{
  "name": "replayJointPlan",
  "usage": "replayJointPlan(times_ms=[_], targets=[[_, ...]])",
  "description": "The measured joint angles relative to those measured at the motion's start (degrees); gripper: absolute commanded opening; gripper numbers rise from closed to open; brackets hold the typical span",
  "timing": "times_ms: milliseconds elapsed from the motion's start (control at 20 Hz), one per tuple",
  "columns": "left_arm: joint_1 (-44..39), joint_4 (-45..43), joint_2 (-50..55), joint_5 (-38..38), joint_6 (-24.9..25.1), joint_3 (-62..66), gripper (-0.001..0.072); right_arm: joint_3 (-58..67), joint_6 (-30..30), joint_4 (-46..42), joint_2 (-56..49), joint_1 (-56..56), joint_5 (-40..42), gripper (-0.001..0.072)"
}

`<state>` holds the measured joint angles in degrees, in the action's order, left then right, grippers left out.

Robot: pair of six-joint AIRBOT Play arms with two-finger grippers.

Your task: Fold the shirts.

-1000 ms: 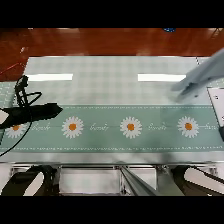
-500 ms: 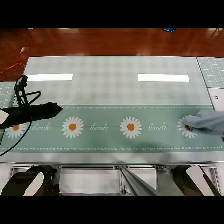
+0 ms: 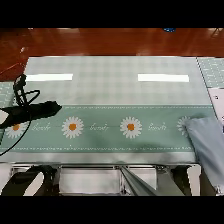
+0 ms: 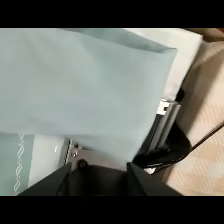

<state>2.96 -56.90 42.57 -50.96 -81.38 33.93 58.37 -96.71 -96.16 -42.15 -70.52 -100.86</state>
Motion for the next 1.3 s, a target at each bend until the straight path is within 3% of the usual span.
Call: replayJointPlan(times_ms=[50, 100, 150, 200, 350, 500, 700, 850, 1050, 1300], targets=[[0.3, 0.0, 0.0, 2.0, 0.5, 0.2, 0.0018, 0.2, 0.0, 0.8, -0.5, -0.1, 2.1, 0.0391], [1.0, 0.0, 0.0, 5.0, 0.7, 0.9, 0.0018, 1.1, 0.0, 3.7, -1.2, -0.2, 4.5, 0.0313], [1.9, 0.0, 0.2, 8.2, 0.7, 2.5, 0.0018, 2.2, 0.0, 8.3, -2.2, -0.2, 7.0, 0.0138], [2.7, 0.0, 0.6, 10.5, 0.8, 4.7, 0.0018, 3.5, 0.1, 15.0, -3.4, -0.2, 9.7, 0.0029], [3.8, 0.0, 4.3, 13.4, 0.9, 15.9, 0.0017, 7.4, 6.1, 39.1, -7.6, 5.4, 18.8, 0.0028], [0.9, -0.1, 11.0, 9.9, 1.1, 29.8, 0.0017, 11.3, 12.3, 49.3, -12.1, 23.5, 27.3, 0.0028], [-8.3, -3.9, 19.5, 0.9, -1.2, 41.2, 0.0017, 14.3, 14.1, 41.1, -19.2, 53.8, 34.0, 0.0029], [-14.3, -13.4, 24.0, -2.8, -6.1, 39.0, 0.0018, 15.0, 8.8, 26.4, -25.4, 69.7, 35.4, 0.0029], [-16.2, -22.3, 27.8, -4.1, -14.3, 33.3, 0.0018, 15.3, 1.8, 14.8, -32.9, 77.6, 31.6, 0.0029], [-15.3, -25.6, 29.2, -4.1, -17.2, 31.2, 0.0018, 15.4, -1.6, 10.4, -36.2, 80.0, 29.9, 0.0029]])
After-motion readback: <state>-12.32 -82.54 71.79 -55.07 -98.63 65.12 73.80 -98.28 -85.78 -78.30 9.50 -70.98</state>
